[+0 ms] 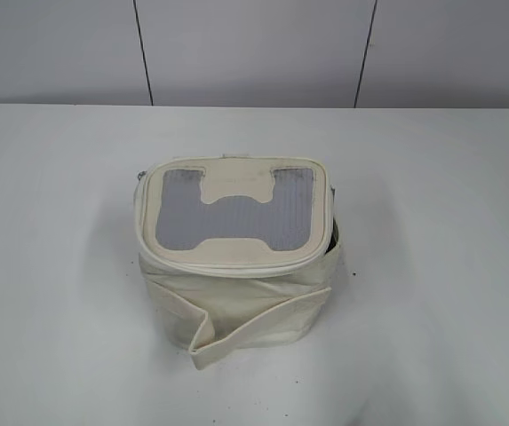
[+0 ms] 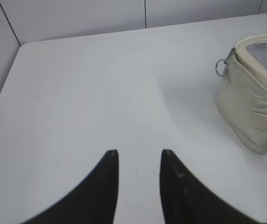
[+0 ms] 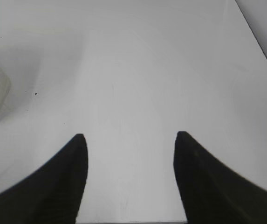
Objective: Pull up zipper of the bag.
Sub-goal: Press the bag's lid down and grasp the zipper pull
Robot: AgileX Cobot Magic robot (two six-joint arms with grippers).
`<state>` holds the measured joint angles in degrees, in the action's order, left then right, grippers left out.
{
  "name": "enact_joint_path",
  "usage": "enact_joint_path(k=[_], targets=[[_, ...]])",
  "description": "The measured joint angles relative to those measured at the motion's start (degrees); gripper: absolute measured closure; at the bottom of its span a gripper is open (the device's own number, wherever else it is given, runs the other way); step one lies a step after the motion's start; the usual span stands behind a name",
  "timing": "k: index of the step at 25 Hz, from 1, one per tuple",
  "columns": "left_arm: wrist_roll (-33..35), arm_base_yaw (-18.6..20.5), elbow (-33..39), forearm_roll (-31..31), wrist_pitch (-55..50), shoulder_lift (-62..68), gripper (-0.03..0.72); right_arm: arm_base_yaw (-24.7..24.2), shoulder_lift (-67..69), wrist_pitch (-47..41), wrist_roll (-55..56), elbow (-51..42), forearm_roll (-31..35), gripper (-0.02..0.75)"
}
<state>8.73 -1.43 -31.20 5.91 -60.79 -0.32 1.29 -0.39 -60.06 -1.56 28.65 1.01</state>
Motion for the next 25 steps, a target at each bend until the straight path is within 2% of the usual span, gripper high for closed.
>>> enact_joint_path(k=[25], targets=[[0.0,0.0,0.0,0.0,0.0,0.0,0.446,0.0,0.0,0.0,0.0,0.0,0.0,0.276]])
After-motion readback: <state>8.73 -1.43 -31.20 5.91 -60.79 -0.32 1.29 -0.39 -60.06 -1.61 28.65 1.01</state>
